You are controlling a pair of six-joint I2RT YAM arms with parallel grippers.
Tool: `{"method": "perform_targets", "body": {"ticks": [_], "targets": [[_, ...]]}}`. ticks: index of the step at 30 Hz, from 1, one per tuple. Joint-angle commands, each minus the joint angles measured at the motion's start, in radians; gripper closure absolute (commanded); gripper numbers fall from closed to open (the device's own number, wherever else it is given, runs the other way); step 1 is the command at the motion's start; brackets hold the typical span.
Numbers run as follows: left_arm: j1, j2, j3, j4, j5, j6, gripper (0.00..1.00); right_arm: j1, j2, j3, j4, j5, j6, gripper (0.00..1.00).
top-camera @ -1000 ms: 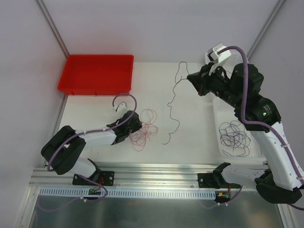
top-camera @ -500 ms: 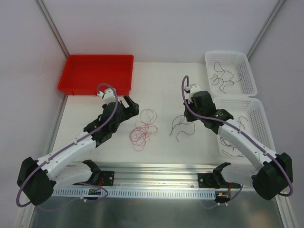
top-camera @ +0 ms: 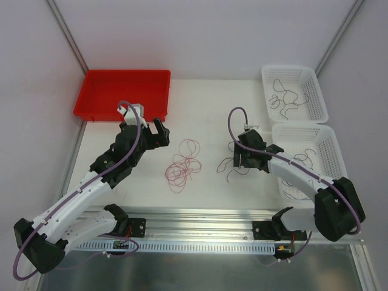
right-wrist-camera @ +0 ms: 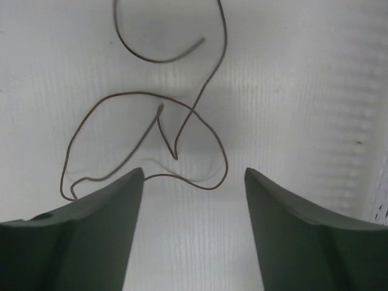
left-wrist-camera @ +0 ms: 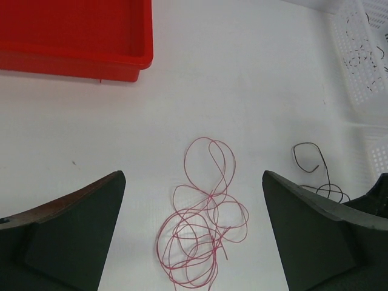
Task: Untangle the cables
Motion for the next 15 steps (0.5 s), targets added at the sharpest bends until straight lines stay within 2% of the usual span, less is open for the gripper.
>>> {"method": "perform_targets", "body": {"ticks": [1, 4, 9, 15], "targets": [[0.016, 0.0, 0.079, -0.038, 0.045, 0.138, 0.02, -0.003, 0.033, 0.024, -0.046, 0.106, 0.092, 0.22], [0.028, 0.011, 0.109, -0.046, 0.048, 0.2, 0.01, -0.005, 0.07, 0.046, -0.054, 0.104, 0.092, 0.14], [0.054, 0.031, 0.123, -0.047, 0.047, 0.278, 0.01, -0.026, 0.116, 0.066, -0.03, 0.064, 0.115, 0.14], [0.077, 0.054, 0.051, -0.041, 0.015, 0.278, 0.01, -0.047, 0.184, 0.086, 0.019, 0.012, 0.12, 0.17]]}}
